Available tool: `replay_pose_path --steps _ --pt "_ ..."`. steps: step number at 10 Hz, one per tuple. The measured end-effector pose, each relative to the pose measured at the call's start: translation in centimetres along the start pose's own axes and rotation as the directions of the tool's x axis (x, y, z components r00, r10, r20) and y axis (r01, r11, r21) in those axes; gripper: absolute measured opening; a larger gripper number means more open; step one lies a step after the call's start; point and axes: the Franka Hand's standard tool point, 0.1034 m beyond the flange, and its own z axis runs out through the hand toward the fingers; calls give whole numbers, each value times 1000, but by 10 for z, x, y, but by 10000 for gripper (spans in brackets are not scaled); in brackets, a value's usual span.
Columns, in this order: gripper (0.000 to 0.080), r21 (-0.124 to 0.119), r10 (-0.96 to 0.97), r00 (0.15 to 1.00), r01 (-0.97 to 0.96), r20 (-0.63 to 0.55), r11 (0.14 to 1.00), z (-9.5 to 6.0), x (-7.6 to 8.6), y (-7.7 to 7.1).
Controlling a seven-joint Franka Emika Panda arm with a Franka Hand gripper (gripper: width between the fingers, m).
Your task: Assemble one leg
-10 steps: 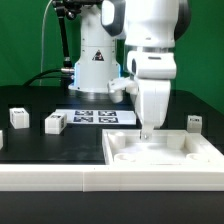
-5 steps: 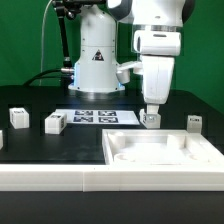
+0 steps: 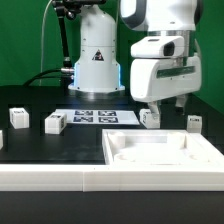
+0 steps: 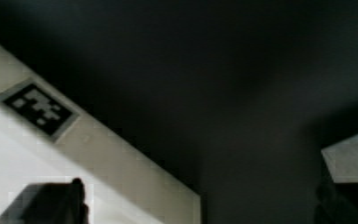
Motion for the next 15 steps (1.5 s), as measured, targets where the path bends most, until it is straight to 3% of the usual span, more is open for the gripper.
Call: replay_pose_path --steps 1,3,8,11,13,15 --pt "648 4 71 997 -71 -4 997 1 6 -7" --pt "648 37 432 902 -431 -14 902 4 35 -24" --pt "648 50 614 789 -614 1 788 6 33 -26" --pt "648 70 849 528 -848 6 526 12 24 -47" --pt "648 75 900 437 -897 11 435 16 20 -54" --pt "648 77 904 427 -902 12 424 16 21 -54"
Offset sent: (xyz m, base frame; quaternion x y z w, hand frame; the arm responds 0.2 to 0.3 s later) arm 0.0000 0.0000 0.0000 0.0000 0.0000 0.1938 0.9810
